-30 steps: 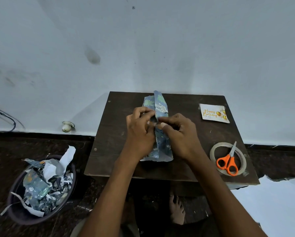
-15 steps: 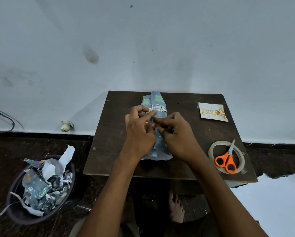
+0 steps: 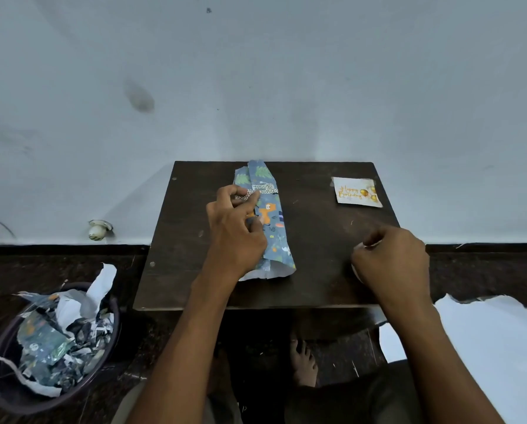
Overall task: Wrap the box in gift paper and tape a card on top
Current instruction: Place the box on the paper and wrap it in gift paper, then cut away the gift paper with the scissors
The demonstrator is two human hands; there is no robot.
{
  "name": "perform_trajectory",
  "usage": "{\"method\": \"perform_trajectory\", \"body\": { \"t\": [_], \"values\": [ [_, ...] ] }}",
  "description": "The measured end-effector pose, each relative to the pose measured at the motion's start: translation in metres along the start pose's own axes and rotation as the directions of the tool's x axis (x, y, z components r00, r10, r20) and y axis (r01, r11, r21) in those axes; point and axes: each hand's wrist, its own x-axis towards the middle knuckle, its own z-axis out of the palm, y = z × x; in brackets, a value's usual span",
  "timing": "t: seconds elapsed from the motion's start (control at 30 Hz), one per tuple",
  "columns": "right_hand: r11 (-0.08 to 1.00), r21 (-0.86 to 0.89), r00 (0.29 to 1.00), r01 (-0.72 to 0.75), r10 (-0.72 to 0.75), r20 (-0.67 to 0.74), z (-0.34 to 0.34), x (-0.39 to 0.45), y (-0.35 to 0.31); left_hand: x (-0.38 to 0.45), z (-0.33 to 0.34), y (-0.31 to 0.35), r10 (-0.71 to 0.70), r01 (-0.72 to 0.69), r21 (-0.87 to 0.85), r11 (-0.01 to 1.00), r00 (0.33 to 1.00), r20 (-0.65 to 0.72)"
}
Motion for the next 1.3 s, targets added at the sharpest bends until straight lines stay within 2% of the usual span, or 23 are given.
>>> {"method": "perform_trajectory", "body": {
  "t": [0.07, 0.13, 0.2, 0.27, 0.4, 0.5, 0.7, 0.9, 1.03, 1.3],
  "values": [
    [0.997, -0.068, 1.000, -0.027, 0.027, 0.002, 0.003, -0.001, 0.007, -0.002, 0.000, 0.003, -0.020, 0.020, 0.010, 1.000, 1.000, -0.005],
    [0.991, -0.123, 0.994, -0.044, 0.055, 0.092, 0.006, -0.002, 0.010, -0.003, 0.000, 0.006, -0.036, 0.036, 0.007, 0.999, 0.999, -0.011],
    [0.986, -0.167, 0.981, -0.005, 0.037, 0.188, 0.008, -0.004, 0.009, -0.004, -0.001, 0.007, -0.044, 0.044, 0.005, 0.999, 0.999, -0.016],
    [0.988, -0.153, 0.976, 0.025, 0.009, 0.216, 0.005, -0.005, 0.007, -0.004, -0.001, 0.008, -0.050, 0.050, 0.013, 0.999, 0.999, -0.016],
    [0.995, -0.093, 0.989, 0.019, -0.005, 0.147, -0.006, -0.011, 0.009, -0.006, -0.001, 0.009, -0.040, 0.040, 0.028, 0.999, 0.999, -0.015],
    [0.986, -0.164, 0.992, -0.028, 0.048, 0.118, -0.012, -0.019, 0.018, -0.005, -0.001, 0.008, -0.048, 0.049, 0.018, 0.999, 0.999, -0.005],
    [0.996, -0.079, 0.991, -0.037, 0.047, 0.124, -0.019, -0.024, 0.023, -0.006, -0.003, 0.008, -0.061, 0.061, 0.014, 0.998, 0.997, 0.047],
    [0.987, -0.139, 0.989, -0.083, 0.099, 0.110, -0.018, -0.027, 0.020, -0.007, -0.005, 0.006, -0.075, 0.077, -0.028, 0.997, 0.995, 0.059],
    [0.975, -0.170, 0.983, -0.145, 0.161, 0.083, -0.022, -0.027, 0.017, -0.008, -0.003, 0.008, -0.076, 0.076, 0.003, 0.997, 0.996, 0.049],
    [0.979, -0.069, 0.978, -0.193, 0.198, 0.064, -0.029, -0.024, 0.014, -0.008, -0.003, 0.008, -0.030, 0.029, 0.028, 0.999, 0.999, 0.032]
  ]
}}
